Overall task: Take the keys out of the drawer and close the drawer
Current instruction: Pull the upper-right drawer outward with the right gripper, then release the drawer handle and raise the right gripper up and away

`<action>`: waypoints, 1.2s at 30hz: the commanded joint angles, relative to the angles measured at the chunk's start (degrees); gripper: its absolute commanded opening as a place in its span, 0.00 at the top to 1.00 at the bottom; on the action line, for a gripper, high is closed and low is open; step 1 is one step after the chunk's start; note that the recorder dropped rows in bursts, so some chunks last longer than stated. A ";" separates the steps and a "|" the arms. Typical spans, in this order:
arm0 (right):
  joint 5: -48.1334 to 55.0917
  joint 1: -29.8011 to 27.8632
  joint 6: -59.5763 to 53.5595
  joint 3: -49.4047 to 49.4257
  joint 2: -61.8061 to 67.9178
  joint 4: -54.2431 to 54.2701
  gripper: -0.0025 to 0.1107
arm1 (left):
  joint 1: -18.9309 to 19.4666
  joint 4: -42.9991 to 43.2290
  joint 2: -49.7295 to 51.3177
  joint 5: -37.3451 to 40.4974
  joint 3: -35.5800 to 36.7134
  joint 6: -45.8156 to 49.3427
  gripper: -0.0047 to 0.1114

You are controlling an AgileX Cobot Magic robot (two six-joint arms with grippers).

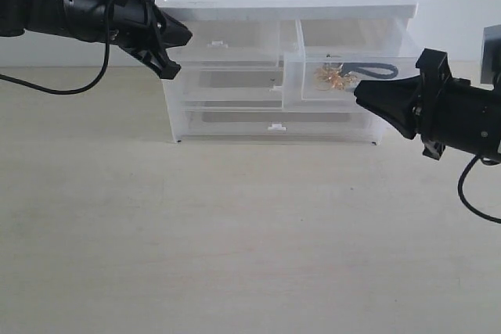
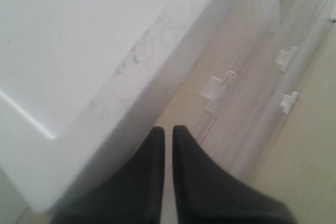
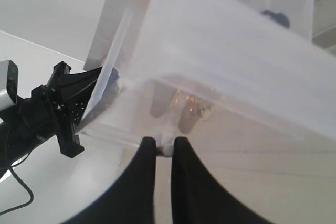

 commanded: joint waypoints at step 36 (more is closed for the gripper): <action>-2.84 0.16 -2.47 3.39 -1.69 -12.57 0.40 | -0.01 -1.85 -0.50 -4.43 -0.85 -0.45 0.92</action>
